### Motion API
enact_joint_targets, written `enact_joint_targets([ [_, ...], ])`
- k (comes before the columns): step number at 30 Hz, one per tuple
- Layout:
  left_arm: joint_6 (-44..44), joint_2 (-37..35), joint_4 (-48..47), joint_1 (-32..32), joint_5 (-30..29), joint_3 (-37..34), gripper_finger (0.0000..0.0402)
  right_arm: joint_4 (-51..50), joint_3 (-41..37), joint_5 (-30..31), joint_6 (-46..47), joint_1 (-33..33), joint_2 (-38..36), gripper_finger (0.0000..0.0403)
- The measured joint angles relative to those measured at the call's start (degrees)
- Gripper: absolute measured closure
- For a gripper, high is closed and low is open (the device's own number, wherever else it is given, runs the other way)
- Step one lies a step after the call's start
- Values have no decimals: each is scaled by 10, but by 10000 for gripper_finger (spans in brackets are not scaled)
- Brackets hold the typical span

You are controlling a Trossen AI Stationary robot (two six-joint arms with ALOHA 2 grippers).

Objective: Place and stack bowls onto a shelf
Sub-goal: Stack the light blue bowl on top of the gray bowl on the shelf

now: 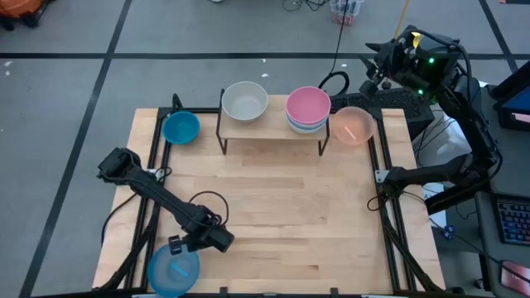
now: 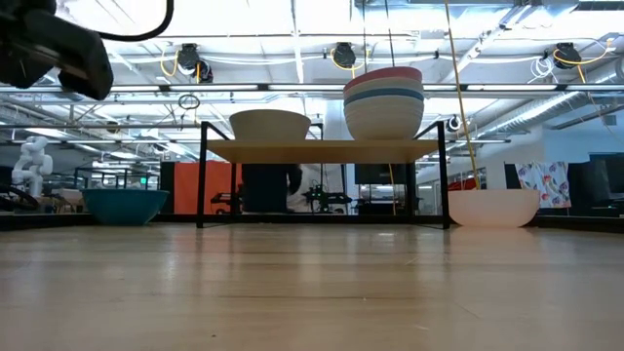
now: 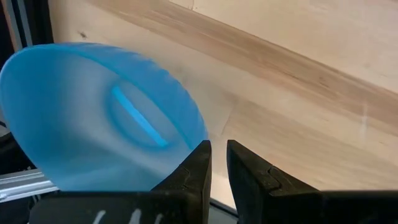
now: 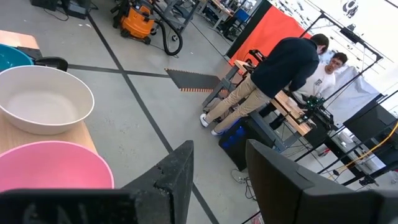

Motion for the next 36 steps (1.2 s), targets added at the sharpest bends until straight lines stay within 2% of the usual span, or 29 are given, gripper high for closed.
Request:
enact_joint_targets([
  [17, 2, -5, -17, -9, 50, 7, 344, 0, 0, 0, 0, 0, 0, 261],
  [25, -2, -5, -20, -14, 43, 7, 344, 0, 0, 0, 0, 0, 0, 261],
  [30, 8, -5, -6, -13, -7, 7, 344, 0, 0, 0, 0, 0, 0, 261],
  [36, 8, -2, -12, -14, 12, 7, 344, 0, 0, 0, 0, 0, 0, 261],
])
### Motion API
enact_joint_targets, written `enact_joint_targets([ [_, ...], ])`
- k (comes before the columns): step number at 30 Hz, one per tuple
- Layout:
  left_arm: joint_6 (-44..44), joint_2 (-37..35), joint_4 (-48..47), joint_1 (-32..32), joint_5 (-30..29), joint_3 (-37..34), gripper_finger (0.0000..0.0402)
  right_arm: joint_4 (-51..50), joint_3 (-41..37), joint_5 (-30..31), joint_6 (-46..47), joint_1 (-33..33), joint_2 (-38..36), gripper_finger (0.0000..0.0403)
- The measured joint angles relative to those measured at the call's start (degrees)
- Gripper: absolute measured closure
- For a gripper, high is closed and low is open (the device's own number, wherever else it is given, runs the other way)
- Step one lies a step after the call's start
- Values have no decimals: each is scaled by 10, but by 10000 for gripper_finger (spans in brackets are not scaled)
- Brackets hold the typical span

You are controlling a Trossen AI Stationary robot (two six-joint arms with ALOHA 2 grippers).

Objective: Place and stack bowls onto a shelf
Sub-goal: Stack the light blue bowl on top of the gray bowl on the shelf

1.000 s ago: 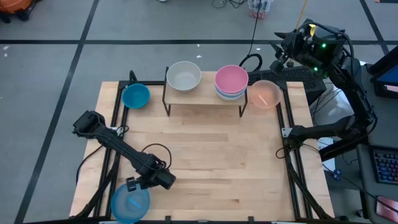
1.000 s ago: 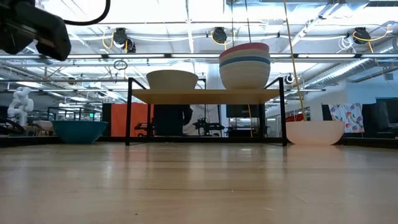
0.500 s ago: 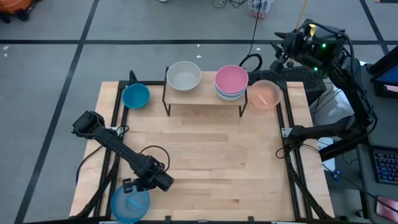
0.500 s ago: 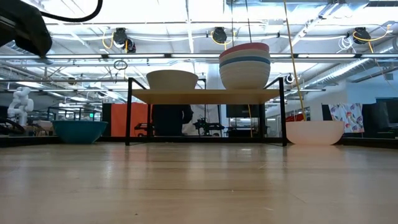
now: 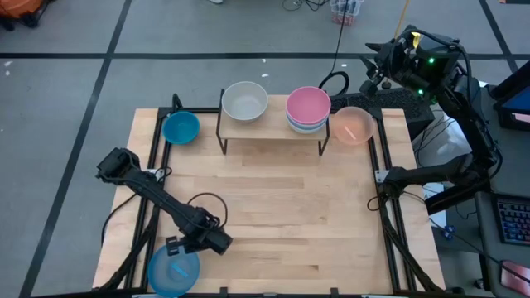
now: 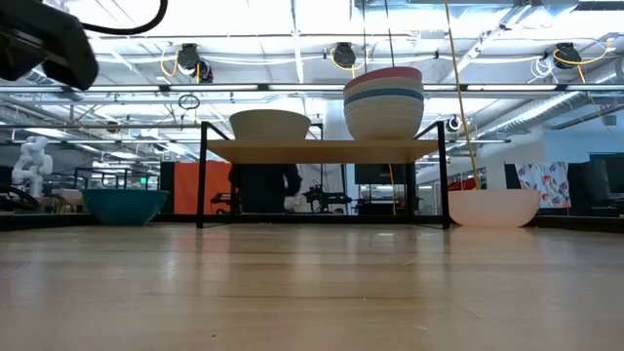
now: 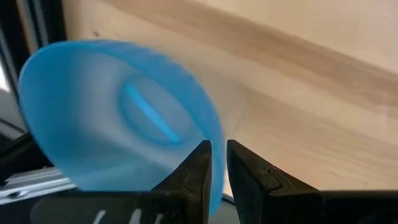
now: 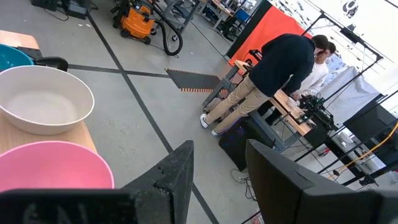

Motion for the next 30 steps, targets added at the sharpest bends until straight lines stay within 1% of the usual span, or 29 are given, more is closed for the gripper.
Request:
enact_joint_targets([
  [4, -2, 0, 0, -4, 10, 0, 344, 0, 0, 0, 0, 0, 0, 261],
  [23, -3, 1, 0, -7, 2, -1, 344, 0, 0, 0, 0, 0, 0, 261],
  [30, -3, 27, 20, -5, 2, -2, 344, 0, 0, 0, 0, 0, 0, 261],
])
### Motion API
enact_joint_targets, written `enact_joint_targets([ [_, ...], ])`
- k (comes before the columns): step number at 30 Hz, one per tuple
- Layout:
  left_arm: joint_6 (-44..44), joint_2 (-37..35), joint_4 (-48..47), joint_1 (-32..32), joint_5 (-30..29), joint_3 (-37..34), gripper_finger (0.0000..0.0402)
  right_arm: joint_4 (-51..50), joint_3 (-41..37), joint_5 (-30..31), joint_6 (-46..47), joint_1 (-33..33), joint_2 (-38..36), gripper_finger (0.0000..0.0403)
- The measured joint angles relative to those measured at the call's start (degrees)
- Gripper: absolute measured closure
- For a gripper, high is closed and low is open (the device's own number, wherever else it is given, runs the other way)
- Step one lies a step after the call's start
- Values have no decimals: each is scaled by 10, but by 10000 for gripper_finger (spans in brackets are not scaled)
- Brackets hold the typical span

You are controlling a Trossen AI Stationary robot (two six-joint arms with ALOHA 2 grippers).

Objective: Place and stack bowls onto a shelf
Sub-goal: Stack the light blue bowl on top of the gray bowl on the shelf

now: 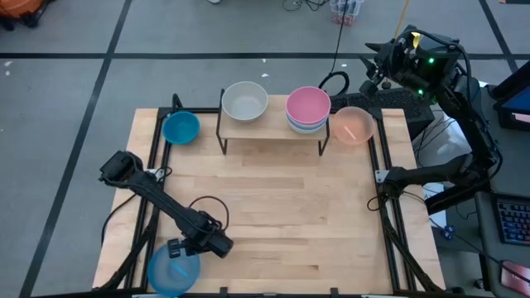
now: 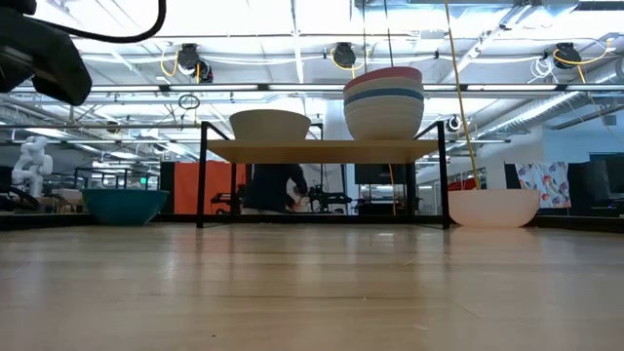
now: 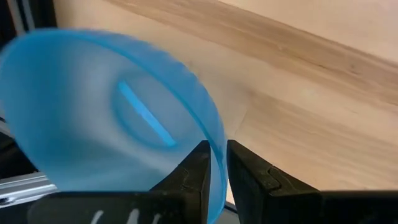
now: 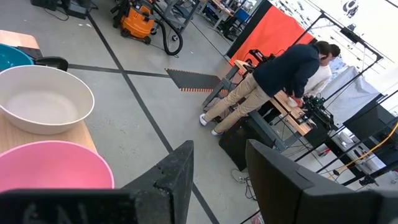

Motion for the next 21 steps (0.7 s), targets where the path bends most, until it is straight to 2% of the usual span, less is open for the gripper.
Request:
enact_joint_targets([
  [17, 36, 41, 32, -19, -4, 0, 344, 0, 0, 0, 0, 0, 0, 261],
  [21, 54, 38, 32, -26, -13, 0, 369, 0, 0, 0, 0, 0, 0, 261],
])
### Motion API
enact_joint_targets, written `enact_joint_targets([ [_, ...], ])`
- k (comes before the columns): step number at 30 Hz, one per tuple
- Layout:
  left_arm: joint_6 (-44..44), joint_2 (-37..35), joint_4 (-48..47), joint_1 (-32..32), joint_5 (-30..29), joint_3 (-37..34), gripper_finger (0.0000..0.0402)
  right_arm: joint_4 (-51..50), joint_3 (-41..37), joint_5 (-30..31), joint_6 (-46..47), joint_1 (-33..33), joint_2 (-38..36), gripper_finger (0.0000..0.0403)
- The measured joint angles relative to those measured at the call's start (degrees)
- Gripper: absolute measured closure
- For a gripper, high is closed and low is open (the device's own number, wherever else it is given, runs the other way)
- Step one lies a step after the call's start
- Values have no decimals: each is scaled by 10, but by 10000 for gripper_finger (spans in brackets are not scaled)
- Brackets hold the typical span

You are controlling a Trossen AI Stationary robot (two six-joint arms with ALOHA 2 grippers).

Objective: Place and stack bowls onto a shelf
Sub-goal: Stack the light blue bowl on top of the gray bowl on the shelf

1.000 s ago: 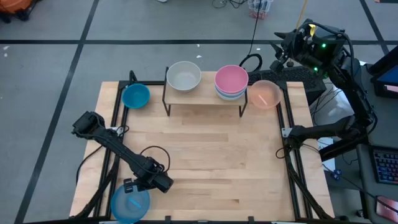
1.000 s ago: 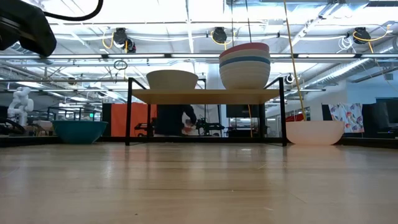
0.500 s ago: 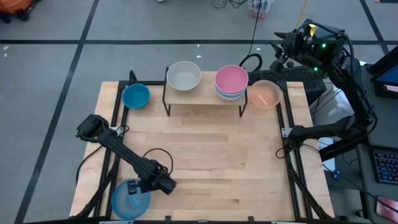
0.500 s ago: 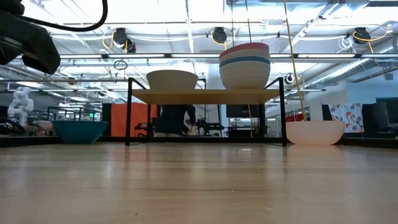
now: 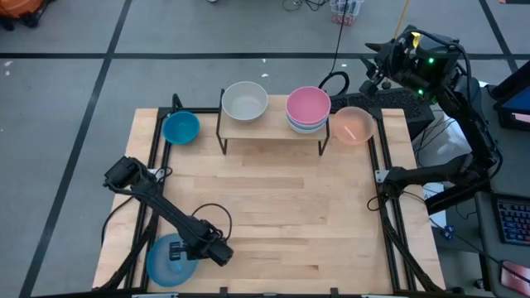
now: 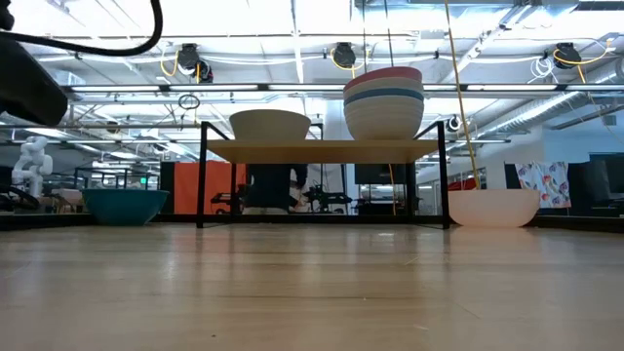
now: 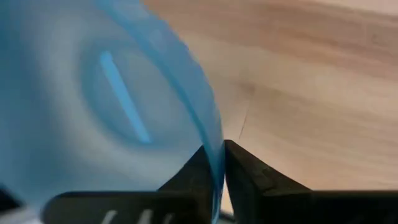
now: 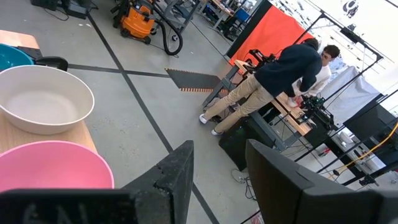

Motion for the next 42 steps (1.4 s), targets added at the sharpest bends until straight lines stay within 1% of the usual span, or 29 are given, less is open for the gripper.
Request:
enact_joint_targets([
  [2, 6, -1, -12, -7, -16, 0, 389, 0, 0, 0, 0, 0, 0, 261],
  [6, 35, -1, -10, -19, -26, 0, 394, 0, 0, 0, 0, 0, 0, 261],
  [11, 108, -14, -15, -21, -23, 0, 394, 0, 0, 0, 0, 0, 0, 261],
  [15, 155, -55, -30, 4, -10, 0, 394, 0, 0, 0, 0, 0, 0, 261],
  [18, 193, -95, -74, 31, -24, 0, 394, 0, 0, 0, -2, 0, 0, 261],
  [20, 238, -121, -100, 49, -48, 0, 394, 0, 0, 0, -6, 0, 0, 261],
  [23, 312, -166, -138, 87, -55, 0, 394, 0, 0, 0, -19, 0, 0, 261],
  [26, 413, -206, -169, 128, -76, 0, 394, 0, 0, 0, -22, 0, 0, 261],
  [30, 580, -256, -175, 176, -139, 0, 394, 0, 0, 0, -21, 0, 0, 261],
  [33, 712, -285, -176, 212, -169, 0, 395, 0, 0, 0, -17, 0, 0, 261],
  [38, 969, -299, -203, 257, -220, 28, 395, 0, 0, 0, -16, 0, 0, 261],
  [40, 1060, -299, -236, 273, -248, 51, 395, 0, 0, 0, -15, 0, 0, 261],
  [42, 1133, -299, -276, 287, -285, 79, 395, 0, 0, 0, -15, 0, 0, 261],
])
